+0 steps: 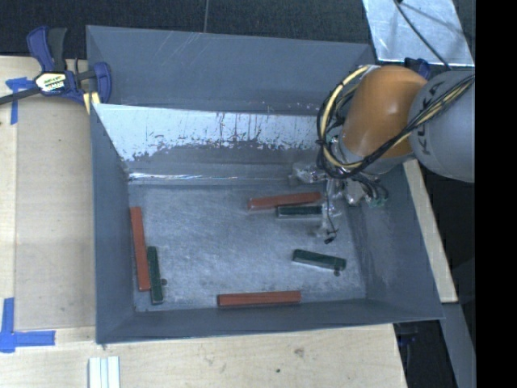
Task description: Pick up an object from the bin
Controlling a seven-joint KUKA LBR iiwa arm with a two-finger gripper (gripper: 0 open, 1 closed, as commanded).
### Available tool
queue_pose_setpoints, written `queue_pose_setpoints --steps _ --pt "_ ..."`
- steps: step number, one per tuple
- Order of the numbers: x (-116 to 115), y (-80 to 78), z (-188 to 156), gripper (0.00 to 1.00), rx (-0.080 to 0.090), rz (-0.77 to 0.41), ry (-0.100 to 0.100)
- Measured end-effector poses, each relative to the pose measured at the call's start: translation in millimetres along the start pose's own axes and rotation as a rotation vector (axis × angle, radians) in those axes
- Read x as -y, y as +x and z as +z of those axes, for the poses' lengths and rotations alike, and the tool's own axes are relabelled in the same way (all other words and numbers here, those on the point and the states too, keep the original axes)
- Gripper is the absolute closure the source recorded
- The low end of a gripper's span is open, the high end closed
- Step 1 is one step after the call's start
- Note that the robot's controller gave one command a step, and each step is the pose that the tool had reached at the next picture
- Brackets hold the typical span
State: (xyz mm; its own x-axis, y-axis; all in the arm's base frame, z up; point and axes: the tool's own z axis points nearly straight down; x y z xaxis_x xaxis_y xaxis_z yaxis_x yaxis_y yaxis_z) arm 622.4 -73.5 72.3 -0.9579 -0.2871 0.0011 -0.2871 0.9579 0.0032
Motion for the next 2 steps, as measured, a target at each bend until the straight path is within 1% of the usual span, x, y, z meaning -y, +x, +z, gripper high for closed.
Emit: queue_pose_setpoints --steps 1,2 --pt "3 0.9 -1 1.00 0.000 0.003 0.002" --pt "-7 26.2 -157 1.00 0.009 -0.324 0.009"
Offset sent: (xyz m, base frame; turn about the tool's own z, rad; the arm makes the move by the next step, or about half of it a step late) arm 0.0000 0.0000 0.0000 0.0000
